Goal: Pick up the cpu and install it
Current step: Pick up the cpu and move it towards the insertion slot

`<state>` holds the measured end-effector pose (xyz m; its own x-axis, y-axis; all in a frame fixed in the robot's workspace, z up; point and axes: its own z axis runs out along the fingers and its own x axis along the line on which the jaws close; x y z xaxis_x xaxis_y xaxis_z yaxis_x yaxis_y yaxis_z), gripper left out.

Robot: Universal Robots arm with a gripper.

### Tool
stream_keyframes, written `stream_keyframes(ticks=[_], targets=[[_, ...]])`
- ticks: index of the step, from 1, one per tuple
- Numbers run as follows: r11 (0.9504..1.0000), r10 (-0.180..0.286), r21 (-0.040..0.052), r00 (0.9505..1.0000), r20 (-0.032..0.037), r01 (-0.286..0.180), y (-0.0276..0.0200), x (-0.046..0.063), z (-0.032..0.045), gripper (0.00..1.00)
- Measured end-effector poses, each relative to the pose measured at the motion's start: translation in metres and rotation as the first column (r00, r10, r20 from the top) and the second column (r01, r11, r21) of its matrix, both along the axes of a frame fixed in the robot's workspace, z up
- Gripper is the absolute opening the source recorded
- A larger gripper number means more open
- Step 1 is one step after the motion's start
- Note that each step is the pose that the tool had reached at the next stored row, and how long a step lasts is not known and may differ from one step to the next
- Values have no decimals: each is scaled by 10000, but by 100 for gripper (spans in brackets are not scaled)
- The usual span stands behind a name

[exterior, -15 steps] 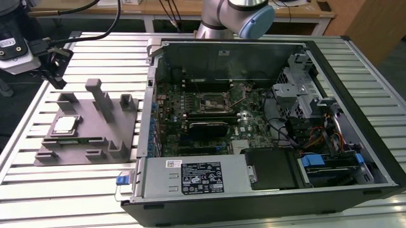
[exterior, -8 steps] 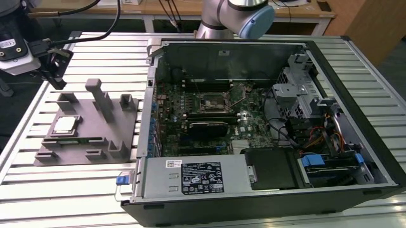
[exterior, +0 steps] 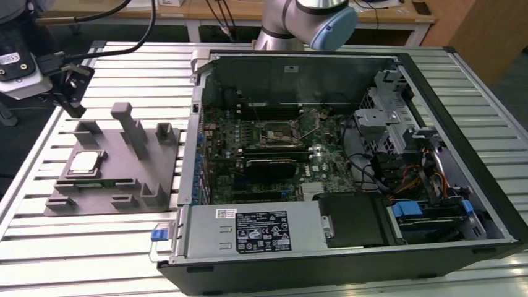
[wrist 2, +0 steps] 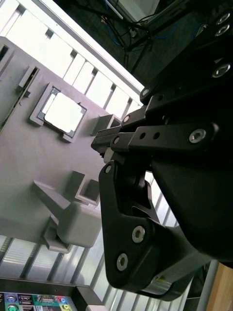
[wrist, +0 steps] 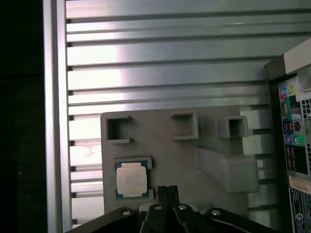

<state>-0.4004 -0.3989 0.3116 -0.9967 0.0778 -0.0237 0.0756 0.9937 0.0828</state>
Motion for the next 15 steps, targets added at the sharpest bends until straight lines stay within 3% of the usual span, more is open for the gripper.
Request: stream_keyframes(ticks=[15], targets=[[10000, 0, 1, 10000, 1, 0, 0, -33, -83, 11]])
